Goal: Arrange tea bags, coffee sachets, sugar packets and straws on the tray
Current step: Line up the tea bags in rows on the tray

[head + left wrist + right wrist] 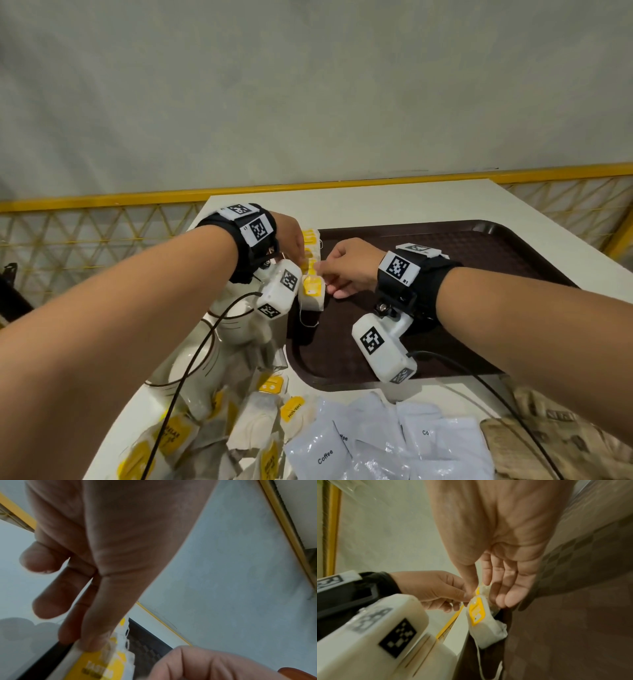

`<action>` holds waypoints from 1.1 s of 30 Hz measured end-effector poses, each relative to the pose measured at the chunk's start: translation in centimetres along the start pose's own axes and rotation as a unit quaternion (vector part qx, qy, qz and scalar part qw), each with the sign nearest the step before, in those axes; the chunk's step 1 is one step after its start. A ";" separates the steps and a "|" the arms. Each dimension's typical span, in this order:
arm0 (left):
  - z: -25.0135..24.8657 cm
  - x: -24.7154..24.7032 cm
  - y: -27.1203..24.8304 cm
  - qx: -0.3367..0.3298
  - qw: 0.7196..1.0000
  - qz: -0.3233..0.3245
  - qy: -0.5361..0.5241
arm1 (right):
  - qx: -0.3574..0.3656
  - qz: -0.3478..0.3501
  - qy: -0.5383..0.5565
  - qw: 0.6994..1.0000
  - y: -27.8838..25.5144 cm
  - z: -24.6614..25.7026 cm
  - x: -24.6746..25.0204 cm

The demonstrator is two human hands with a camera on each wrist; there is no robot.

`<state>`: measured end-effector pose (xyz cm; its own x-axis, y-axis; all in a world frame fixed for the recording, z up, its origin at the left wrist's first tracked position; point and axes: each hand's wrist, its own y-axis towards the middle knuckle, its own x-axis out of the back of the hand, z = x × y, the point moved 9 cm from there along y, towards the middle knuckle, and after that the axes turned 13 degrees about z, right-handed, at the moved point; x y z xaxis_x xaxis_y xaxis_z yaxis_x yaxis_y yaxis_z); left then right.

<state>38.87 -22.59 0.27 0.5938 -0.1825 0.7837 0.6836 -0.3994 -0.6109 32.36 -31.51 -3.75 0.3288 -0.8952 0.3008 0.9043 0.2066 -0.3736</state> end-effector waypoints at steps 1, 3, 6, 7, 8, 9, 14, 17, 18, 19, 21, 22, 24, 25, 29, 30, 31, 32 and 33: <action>0.1 -0.1 0.0 0.007 1.000 0.001 0.001 | 0.006 0.005 -0.012 1.000 0.0 0.1 -0.2; 0.3 -0.3 0.1 0.020 1.000 -0.003 0.016 | 0.015 0.010 -0.031 0.999 -0.1 0.2 -0.5; 0.5 -0.5 0.5 0.028 0.999 -0.013 0.019 | 0.022 0.004 -0.065 0.998 0.2 0.7 -0.5; 0.6 -0.5 0.5 0.031 0.999 -0.016 0.020 | 0.027 -0.006 -0.079 0.996 0.2 1.0 -0.3; 0.7 -0.5 0.6 0.034 0.999 -0.018 0.019 | 0.034 -0.016 -0.088 0.995 0.2 1.3 -0.1; 0.9 -0.4 0.5 0.035 0.999 -0.021 0.017 | 0.040 -0.023 -0.091 0.995 0.2 1.4 0.1; 1.5 0.7 -0.6 0.020 0.998 -0.051 -0.022 | 0.033 0.000 -0.076 0.997 -0.3 0.6 0.1; 2.2 0.9 -0.8 0.022 0.997 -0.056 -0.051 | 0.008 0.045 -0.078 0.996 -0.6 -0.2 -0.9; 2.4 0.8 -0.8 0.024 0.996 -0.058 -0.065 | 0.006 0.057 -0.067 0.996 -0.6 -0.3 -1.2; 2.7 0.9 -0.8 0.027 0.995 -0.062 -0.074 | 0.003 0.067 -0.052 0.996 -0.6 -0.4 -1.5; 3.0 0.9 -0.6 0.034 0.993 -0.071 -0.086 | -0.011 0.071 -0.027 0.997 -0.5 -0.4 -1.7; 3.2 0.9 -0.5 0.038 0.992 -0.075 -0.095 | -0.020 0.057 -0.018 0.998 -0.4 -0.3 -1.3; 3.5 0.9 -0.1 0.042 0.990 -0.082 -0.110 | -0.021 0.001 0.007 1.000 0.2 -0.1 0.3; 3.6 0.9 0.3 0.044 0.989 -0.084 -0.117 | -0.015 -0.023 0.013 1.000 0.4 0.1 1.0; 3.6 1.3 2.0 0.037 0.984 -0.085 -0.154 | 0.012 -0.068 -0.004 0.998 1.3 0.5 2.6; 3.4 1.4 2.4 0.036 0.985 -0.086 -0.148 | 0.017 -0.068 -0.008 0.998 1.5 0.5 2.6; 3.3 1.4 2.7 0.039 0.986 -0.085 -0.134 | 0.018 -0.066 -0.020 0.997 1.8 0.5 2.6; 3.3 1.4 3.0 0.039 0.988 -0.086 -0.119 | 0.013 -0.066 -0.037 0.997 2.2 0.4 2.5; 3.3 1.4 3.2 0.042 0.990 -0.086 -0.102 | 0.010 -0.066 -0.055 0.996 2.5 0.4 2.5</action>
<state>43.28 -21.21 -0.92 0.5330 0.0701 0.8432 0.8100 -0.3304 -0.4845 35.51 -33.03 -3.55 0.2331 -0.8666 0.4412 0.9466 0.0982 -0.3072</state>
